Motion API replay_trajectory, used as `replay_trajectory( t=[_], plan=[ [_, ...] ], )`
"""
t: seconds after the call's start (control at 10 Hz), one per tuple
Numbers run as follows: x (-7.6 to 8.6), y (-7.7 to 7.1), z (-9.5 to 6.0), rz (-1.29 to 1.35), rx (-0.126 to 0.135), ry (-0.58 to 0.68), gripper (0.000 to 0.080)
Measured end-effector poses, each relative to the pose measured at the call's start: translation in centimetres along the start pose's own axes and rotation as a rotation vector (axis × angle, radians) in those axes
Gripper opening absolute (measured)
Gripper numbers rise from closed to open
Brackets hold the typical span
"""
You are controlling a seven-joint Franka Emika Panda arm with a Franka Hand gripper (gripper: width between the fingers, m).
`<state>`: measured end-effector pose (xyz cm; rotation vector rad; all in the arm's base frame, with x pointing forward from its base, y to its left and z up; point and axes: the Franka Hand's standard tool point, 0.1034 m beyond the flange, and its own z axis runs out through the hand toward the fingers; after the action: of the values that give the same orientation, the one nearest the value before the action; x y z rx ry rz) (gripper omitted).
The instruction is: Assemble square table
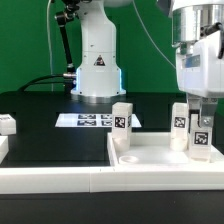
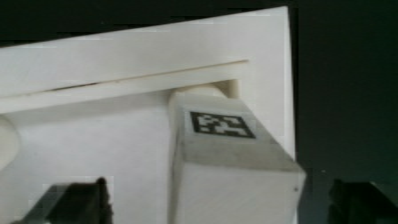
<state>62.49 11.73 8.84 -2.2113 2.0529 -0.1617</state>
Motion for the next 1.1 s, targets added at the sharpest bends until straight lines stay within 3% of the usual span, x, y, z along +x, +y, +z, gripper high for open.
replay_trajectory(
  t=[0.2, 0.6, 0.9, 1.1],
  plan=[
    [0.3, -0.8, -0.3, -0.205, 0.043, 0.011, 0.0648],
    [0.4, -0.7, -0.2, -0.479, 0.038, 0.018, 0.0649],
    [-0.7, -0.5, -0.1, -0.755, 0.028, 0.038, 0.0649],
    [-0.3, -0.6, -0.1, -0.900, 0.026, 0.042, 0.0649]
  ],
)
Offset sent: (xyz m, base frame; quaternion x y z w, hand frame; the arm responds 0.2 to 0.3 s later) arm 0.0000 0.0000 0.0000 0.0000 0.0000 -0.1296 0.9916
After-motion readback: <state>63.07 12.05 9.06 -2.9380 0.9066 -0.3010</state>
